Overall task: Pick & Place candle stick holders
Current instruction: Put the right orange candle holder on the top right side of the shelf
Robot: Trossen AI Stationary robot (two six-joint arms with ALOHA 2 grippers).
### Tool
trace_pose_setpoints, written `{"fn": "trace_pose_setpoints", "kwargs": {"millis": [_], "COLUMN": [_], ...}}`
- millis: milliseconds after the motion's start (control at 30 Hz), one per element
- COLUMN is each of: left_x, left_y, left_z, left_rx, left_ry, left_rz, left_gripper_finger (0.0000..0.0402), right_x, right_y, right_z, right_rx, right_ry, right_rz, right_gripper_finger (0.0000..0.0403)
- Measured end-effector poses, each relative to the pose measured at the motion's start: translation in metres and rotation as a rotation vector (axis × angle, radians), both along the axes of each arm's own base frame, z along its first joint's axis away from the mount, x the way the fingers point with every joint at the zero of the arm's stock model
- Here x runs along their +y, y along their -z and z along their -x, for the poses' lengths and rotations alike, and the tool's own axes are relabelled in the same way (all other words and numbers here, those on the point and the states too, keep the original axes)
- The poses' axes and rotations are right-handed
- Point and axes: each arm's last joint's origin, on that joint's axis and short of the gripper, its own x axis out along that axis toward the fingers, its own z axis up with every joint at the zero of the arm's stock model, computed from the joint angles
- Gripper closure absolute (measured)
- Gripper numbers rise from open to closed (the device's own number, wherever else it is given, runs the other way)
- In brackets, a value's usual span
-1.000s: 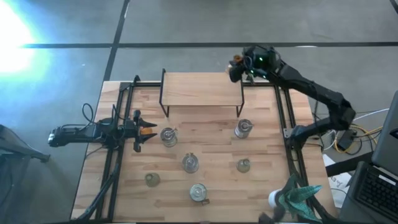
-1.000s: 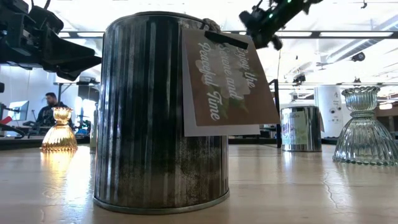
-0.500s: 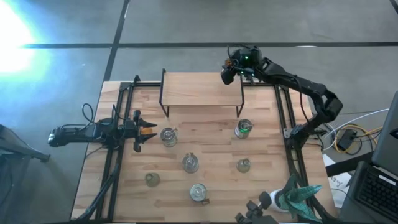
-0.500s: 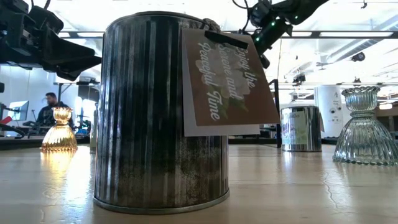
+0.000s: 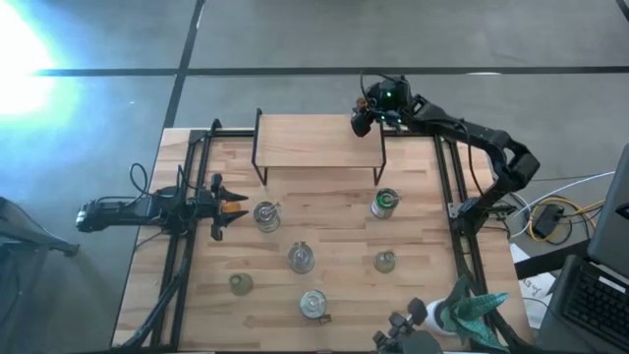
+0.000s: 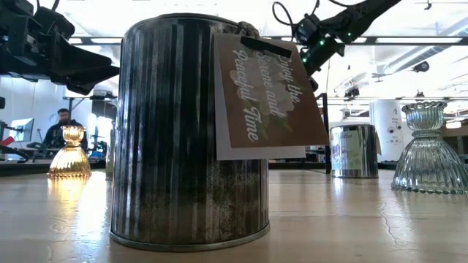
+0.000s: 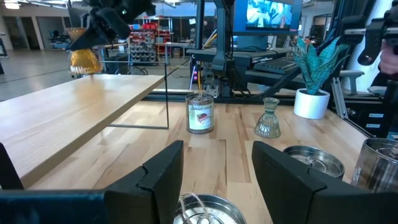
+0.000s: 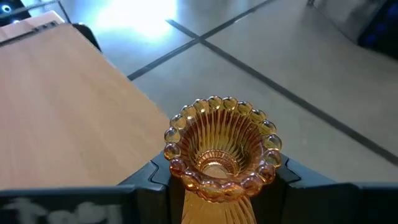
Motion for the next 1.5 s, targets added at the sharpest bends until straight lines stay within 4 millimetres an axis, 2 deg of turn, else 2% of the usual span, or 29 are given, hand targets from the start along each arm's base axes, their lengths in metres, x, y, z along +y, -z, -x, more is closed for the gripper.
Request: {"fn": "trace_pose_setpoints", "kwargs": {"millis": [200,533,1100,1267,1500], "left_x": [0.0,0.0,0.0,0.0,0.0], "left_y": [0.0,0.0,0.0,0.0,0.0], "left_z": [0.0,0.0,0.0,0.0,0.0], "left_rx": [0.0,0.0,0.0,0.0,0.0], "left_ry": [0.0,0.0,0.0,0.0,0.0], "left_rz": [0.0,0.0,0.0,0.0,0.0], "left_gripper_finger": [0.0206,0.0206,0.0206,0.0206,0.0206], "right_x": [0.002,0.003,0.008,0.009,0.008], "right_y": [0.013,0.021,0.018,0.018,0.014], "right_z": [0.003,0.004,0.009,0.009,0.008], "right_rx": [-0.005,-0.029,-0.015,-0.012,-0.018], "right_ry": [-0.013,-0.005,-0.012,-0.017,-0.02], "right_rz": [-0.022,-0.02,-0.02,-0.022,-0.007], "right_gripper_finger": [0.0282,0.0282,0.0266,0.0244,0.0187]}}
